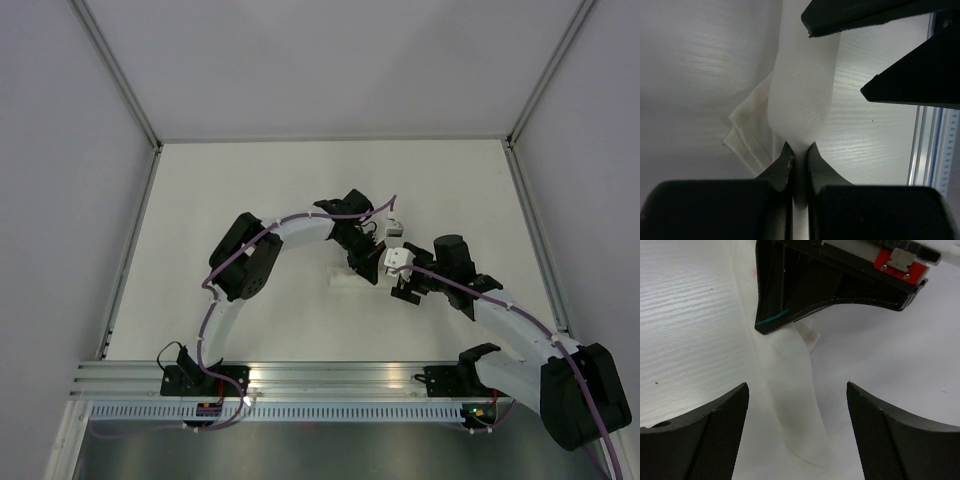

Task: Fold the napkin, place the utensils inside, and roll it up
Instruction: Roll the napkin with the utensil

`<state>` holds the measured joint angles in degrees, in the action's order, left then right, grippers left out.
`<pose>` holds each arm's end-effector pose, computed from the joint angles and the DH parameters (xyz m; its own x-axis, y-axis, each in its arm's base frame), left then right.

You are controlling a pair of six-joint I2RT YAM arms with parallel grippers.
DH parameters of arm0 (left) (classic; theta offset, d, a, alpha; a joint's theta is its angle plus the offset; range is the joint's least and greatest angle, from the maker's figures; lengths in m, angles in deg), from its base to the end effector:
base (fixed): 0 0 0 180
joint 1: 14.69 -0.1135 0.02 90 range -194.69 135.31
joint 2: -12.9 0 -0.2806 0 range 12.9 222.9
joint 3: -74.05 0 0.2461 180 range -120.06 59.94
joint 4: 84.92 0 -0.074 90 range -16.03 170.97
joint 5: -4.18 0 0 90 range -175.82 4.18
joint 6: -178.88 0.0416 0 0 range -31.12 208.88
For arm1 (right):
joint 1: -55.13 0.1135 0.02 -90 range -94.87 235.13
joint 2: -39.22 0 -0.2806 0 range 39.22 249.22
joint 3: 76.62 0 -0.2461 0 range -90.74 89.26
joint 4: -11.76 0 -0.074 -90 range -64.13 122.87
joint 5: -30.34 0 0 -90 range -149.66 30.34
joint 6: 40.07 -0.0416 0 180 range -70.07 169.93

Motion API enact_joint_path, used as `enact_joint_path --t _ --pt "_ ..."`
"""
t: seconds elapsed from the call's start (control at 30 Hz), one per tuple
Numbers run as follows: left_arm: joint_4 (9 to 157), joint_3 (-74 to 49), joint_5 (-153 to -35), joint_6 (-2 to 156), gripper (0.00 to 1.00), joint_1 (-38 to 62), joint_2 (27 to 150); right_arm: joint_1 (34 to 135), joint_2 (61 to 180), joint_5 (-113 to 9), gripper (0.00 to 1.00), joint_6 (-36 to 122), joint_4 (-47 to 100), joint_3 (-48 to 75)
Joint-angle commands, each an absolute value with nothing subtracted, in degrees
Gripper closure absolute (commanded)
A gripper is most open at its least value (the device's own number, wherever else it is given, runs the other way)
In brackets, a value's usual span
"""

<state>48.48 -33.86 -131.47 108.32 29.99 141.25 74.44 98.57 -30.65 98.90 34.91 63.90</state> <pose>0.3097 -0.3481 0.1527 -0.3878 0.7107 -0.5870 0.8684 0.0683 -0.4911 0.1718 0.0816 0.1959 0.0479 -0.6823 -0.7295 -0.8952 0.2946 -0.3343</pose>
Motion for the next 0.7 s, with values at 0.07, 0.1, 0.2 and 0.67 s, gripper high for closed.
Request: enact_joint_path --t 0.07,0.1,0.2,0.67 --pt "38.61 -34.37 -132.05 105.76 0.96 28.81 147.72 77.62 101.44 -34.61 0.18 99.06 28.60 63.86" --pt "38.43 -34.63 -132.14 105.67 0.96 28.73 147.90 78.50 102.23 -34.88 0.19 99.14 28.60 63.86" --pt "38.16 -35.07 -132.14 105.23 0.95 28.46 148.51 79.73 102.85 -35.49 0.21 99.50 29.21 63.69" --pt "37.11 -37.71 -135.13 104.17 0.92 27.76 150.53 83.69 108.03 -38.66 0.35 99.93 28.42 63.60"
